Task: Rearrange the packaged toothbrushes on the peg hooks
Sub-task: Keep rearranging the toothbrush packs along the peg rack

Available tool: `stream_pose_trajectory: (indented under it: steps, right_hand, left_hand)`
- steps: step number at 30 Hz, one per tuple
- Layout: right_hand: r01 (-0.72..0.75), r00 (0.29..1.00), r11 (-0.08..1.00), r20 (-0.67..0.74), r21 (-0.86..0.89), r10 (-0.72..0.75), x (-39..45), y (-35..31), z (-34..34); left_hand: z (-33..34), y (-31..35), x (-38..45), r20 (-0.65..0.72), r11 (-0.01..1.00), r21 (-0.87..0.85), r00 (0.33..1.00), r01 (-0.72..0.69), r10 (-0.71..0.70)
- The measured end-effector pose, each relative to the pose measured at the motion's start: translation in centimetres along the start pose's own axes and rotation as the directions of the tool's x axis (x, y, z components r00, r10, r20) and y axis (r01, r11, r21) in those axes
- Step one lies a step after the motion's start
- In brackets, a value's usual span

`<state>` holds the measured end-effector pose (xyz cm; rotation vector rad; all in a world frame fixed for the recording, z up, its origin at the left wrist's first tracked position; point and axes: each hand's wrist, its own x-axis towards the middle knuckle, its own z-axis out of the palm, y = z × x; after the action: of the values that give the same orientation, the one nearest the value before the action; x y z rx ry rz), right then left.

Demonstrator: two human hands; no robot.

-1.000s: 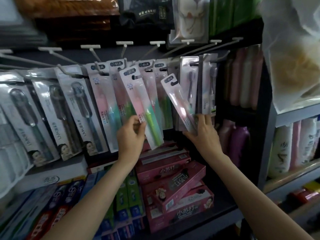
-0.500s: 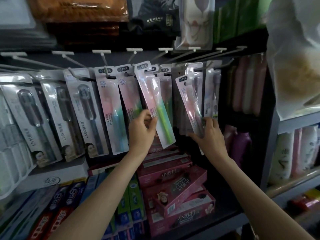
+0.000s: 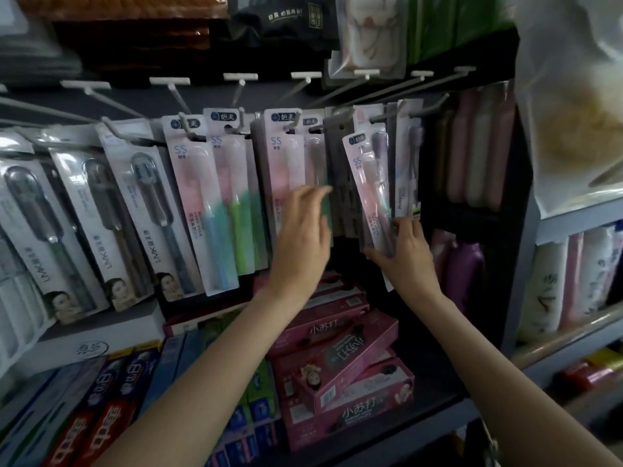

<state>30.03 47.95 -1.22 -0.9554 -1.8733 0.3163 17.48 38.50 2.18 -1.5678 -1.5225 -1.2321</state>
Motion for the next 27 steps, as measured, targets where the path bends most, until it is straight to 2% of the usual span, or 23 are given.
stream_pose_trajectory:
  steps: [2,4,7,9,13,16,23,27]
  right_hand:
    - [-0.003,1.0,1.0,-0.012,0.022,0.003,0.0,0.4,0.0]
    - [0.008,1.0,0.999,-0.021,0.036,-0.007,0.0,0.9,-0.1]
    - [0.025,1.0,0.998,-0.012,0.057,-0.025,0.0,1.3,0.0]
    - [0.043,0.999,0.997,-0.003,0.066,-0.043,0.0,1.5,0.2]
    - [0.051,0.999,0.996,-0.005,0.079,-0.051,0.2,2.0,0.7]
    - [0.048,0.999,0.995,-0.01,0.092,-0.048,0.4,2.2,0.9]
    - [0.05,0.999,0.993,-0.017,0.111,-0.049,0.4,2.1,1.0]
    - [0.038,0.999,0.995,-0.022,0.096,-0.036,0.4,2.0,0.7]
  left_hand:
    - [1.9,0.6,1.0,0.171,0.985,-0.045,0.973,0.168,-0.158]
    - [3.8,0.4,2.1,0.246,0.916,-0.049,0.894,0.397,-0.374]
    - [5.7,-0.5,4.1,0.273,0.772,-0.033,0.749,0.635,-0.604]
    - [6.7,-1.0,5.2,0.205,0.715,-0.006,0.701,0.699,-0.683]
    - [7.4,-1.6,5.7,0.066,0.751,-0.02,0.75,0.66,-0.658]
    - [7.0,-1.6,5.1,0.075,0.785,0.01,0.783,0.619,-0.618]
    - [5.4,0.6,3.8,0.053,0.893,-0.056,0.894,0.447,-0.444]
    - [4.5,1.7,2.4,0.054,0.925,-0.049,0.926,0.377,-0.375]
